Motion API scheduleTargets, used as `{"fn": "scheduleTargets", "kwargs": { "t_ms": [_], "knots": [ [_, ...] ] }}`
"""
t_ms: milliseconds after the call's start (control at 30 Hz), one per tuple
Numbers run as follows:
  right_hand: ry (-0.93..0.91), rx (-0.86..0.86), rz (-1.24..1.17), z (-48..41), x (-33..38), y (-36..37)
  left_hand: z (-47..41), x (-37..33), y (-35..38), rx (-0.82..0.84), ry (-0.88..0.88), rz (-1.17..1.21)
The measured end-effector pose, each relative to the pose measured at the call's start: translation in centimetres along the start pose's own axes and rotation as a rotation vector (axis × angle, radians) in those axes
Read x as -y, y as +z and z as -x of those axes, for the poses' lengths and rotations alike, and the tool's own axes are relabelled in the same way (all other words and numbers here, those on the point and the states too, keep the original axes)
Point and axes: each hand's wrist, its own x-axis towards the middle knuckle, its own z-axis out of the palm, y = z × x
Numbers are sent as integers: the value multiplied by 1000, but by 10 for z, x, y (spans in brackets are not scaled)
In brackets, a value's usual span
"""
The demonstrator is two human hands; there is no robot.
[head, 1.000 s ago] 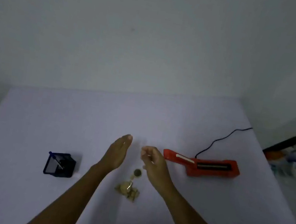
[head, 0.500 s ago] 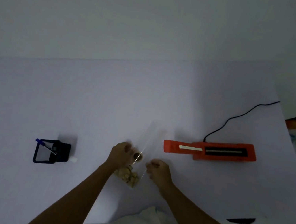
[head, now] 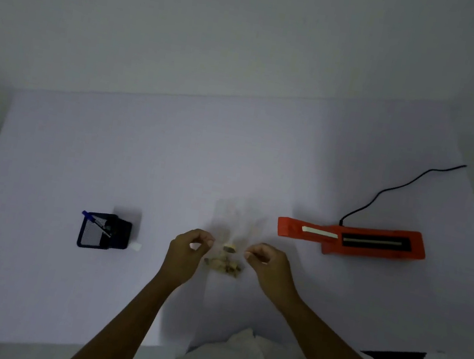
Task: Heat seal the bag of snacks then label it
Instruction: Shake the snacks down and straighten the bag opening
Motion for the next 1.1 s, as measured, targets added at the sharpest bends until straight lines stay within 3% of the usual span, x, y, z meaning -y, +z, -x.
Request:
{"fn": "scheduleTargets", "kwargs": {
  "t_ms": [267,600,867,1100],
  "knots": [
    [-178,-101,46,45,-8,4,54,18,-13,10,157,80],
    [-100,1,-78,65,-22,24,80,29,2,-11,217,120],
    [-176,-81,100,52,-21,29,69,40,2,20,207,10],
    [-162,-100,94,44,-23,26,58,41,-3,-32,212,-21]
  ]
}}
